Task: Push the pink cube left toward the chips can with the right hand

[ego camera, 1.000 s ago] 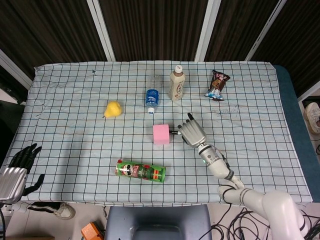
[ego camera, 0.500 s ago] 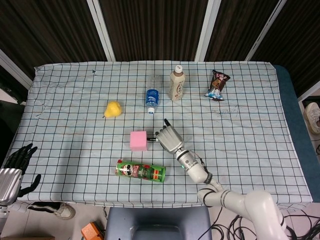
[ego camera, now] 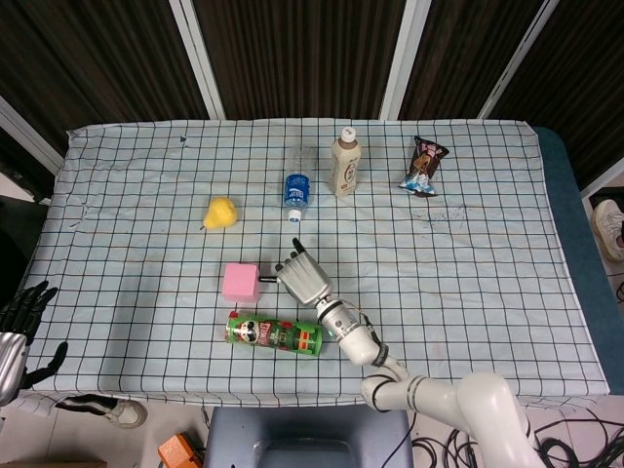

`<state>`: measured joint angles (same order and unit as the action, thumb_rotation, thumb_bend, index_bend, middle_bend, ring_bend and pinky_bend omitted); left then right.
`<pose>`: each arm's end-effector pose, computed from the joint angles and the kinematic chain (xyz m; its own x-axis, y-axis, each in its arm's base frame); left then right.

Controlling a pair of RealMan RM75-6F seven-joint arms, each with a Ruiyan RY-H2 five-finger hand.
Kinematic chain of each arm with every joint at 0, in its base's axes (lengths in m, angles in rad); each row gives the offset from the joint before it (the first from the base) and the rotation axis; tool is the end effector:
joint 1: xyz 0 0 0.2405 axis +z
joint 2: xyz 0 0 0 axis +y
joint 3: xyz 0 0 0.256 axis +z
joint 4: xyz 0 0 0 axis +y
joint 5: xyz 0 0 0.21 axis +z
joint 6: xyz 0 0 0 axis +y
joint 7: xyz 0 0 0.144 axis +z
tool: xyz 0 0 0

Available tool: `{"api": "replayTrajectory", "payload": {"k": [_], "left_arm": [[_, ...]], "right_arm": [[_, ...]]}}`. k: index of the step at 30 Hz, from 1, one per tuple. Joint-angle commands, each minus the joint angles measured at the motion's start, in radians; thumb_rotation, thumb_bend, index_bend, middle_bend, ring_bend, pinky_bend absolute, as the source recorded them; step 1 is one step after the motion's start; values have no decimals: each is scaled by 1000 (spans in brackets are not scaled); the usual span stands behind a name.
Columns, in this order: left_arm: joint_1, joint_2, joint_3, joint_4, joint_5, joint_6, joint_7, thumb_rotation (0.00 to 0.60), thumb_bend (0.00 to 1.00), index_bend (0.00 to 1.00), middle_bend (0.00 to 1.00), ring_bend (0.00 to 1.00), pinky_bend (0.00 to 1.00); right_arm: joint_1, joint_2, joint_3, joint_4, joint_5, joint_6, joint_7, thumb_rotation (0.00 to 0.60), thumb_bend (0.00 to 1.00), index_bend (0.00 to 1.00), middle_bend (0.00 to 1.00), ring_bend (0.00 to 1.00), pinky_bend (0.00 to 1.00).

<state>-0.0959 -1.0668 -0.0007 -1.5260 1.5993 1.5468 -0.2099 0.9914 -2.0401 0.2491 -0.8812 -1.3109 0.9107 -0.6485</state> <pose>-0.3167 0.1752 0.1800 0.3342 -0.0033 0.9425 0.9363 -0.1132 -0.3324 -0.0519 -0.3691 -0.1300 0.7521 0.1262 0.6469 -0.4730 -0.5802 0.6631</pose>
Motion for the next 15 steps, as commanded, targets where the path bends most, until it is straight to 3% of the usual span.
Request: {"api": "replayTrajectory", "payload": {"k": [1, 8, 11, 15], "left_arm": [[4, 0, 3, 1, 5, 6, 0, 600, 401, 0, 0, 0, 118], [17, -2, 7, -5, 19, 30, 13, 600, 401, 0, 0, 0, 118], [16, -5, 5, -7, 20, 29, 21, 600, 402, 0, 0, 0, 118], [14, -8, 2, -11, 18, 25, 34, 600, 401, 0, 0, 0, 118]], "right_arm": [[-51, 87, -41, -83, -32, 49, 7, 600, 566, 964, 722, 577, 313], [-201, 344, -151, -257, -105, 169, 65, 600, 566, 964, 723, 577, 313], [-262, 412, -206, -250, -137, 208, 125, 600, 565, 964, 722, 577, 313], [-326, 430, -264, -154, -170, 236, 237, 600, 566, 961, 722, 577, 313]]}}
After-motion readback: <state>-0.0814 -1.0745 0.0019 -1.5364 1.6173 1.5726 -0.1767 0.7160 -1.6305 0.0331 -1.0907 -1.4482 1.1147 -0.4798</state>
